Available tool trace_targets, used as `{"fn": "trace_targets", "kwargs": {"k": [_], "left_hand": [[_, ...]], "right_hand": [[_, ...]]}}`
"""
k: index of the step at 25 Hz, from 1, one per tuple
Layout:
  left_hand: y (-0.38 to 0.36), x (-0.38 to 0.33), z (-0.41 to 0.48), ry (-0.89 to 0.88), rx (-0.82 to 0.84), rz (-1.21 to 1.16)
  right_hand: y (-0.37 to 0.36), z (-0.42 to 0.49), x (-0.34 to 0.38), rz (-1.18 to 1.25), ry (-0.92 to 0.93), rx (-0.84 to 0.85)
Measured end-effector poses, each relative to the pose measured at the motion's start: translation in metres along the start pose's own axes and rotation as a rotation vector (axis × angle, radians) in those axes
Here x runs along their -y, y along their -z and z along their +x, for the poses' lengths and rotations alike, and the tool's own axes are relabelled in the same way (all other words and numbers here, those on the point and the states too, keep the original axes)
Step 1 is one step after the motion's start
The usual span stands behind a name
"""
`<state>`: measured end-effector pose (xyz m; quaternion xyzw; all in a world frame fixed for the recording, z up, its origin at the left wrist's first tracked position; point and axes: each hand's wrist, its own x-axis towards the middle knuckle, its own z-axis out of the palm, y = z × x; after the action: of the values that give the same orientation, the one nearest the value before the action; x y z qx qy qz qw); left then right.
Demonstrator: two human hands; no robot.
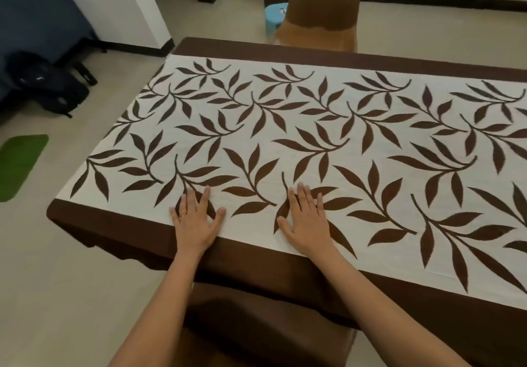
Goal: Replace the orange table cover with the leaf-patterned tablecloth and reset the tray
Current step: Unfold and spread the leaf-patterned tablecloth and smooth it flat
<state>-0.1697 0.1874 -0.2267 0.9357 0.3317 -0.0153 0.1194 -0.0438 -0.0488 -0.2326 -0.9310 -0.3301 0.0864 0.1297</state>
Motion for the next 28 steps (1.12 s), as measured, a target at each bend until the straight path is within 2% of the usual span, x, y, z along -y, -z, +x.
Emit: {"fn": "trace_targets", "kwargs": {"k": [8, 14, 19, 28], "left_hand": [[0.031, 0.127, 0.056, 0.103, -0.062, -0.043], [0.054, 0.207, 0.131, -0.026, -0.039, -0.022], [0.067, 0.235, 0.177, -0.077, -0.031, -0.040], [0.063, 0.244, 0.213, -0.120, -0.073, -0.023]], "right_hand": [[-0.032, 0.050, 0.114, 0.004, 0.042, -0.012], [-0.060, 0.104, 0.211, 0.003, -0.037, -0.044], [-0.073, 0.135, 0.254, -0.024, -0.120, -0.083], [-0.078, 0.158, 0.266, -0.043, -0.180, -0.118]]}}
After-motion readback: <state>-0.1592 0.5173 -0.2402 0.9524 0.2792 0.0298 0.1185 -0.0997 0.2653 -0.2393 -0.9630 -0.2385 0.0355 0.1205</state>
